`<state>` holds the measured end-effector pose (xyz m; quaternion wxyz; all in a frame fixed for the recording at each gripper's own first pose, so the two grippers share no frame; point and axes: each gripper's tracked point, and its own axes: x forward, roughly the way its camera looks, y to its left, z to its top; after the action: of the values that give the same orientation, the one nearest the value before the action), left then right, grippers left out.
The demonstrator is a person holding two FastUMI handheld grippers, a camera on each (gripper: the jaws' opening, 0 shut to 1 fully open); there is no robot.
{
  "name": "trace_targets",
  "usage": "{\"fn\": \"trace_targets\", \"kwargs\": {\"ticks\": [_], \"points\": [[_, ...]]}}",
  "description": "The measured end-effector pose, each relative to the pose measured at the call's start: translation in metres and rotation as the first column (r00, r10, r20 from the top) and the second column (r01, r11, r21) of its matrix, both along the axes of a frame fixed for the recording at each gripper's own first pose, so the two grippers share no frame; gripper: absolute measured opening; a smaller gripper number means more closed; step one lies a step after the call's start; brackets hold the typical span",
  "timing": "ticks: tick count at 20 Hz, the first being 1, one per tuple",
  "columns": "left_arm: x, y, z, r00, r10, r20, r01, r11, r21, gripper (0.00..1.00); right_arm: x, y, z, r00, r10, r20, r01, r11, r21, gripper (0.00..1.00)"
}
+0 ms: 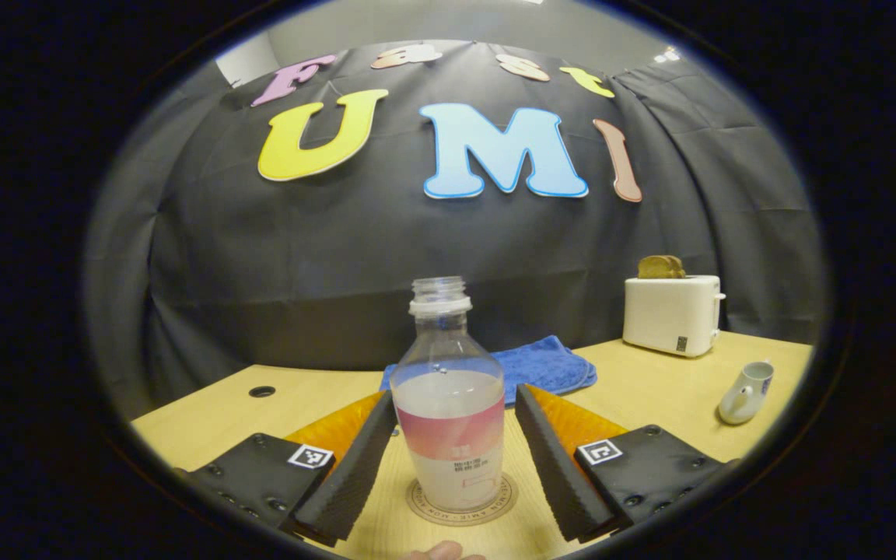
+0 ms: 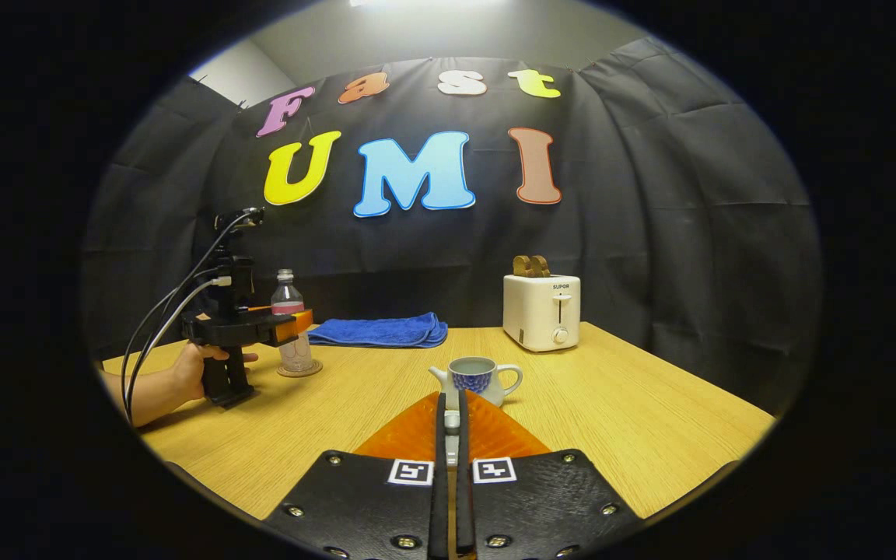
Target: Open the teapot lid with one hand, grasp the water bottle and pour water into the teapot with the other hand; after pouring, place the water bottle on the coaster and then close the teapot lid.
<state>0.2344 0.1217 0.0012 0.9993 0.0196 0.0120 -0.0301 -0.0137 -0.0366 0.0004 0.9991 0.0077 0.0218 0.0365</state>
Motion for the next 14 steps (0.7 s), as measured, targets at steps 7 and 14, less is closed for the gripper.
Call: {"fn": "trace_targets", "kwargs": {"ticks": [7, 14], "points": [[-0.022, -0.007, 0.014, 1.0, 0.009, 0.027, -0.009, 1.0, 0.02, 1.0, -0.006, 0.002, 0.005, 1.0, 0.005, 0.014, -0.005, 1.0, -0.007, 0.04], [-0.095, -0.003, 0.034, 0.996, 0.041, 0.074, -0.039, 0.999, -0.036, 1.0, 0.005, -0.007, 0.015, 0.999, -0.013, 0.04, 0.012, 1.0, 0.008, 0.04]]}}
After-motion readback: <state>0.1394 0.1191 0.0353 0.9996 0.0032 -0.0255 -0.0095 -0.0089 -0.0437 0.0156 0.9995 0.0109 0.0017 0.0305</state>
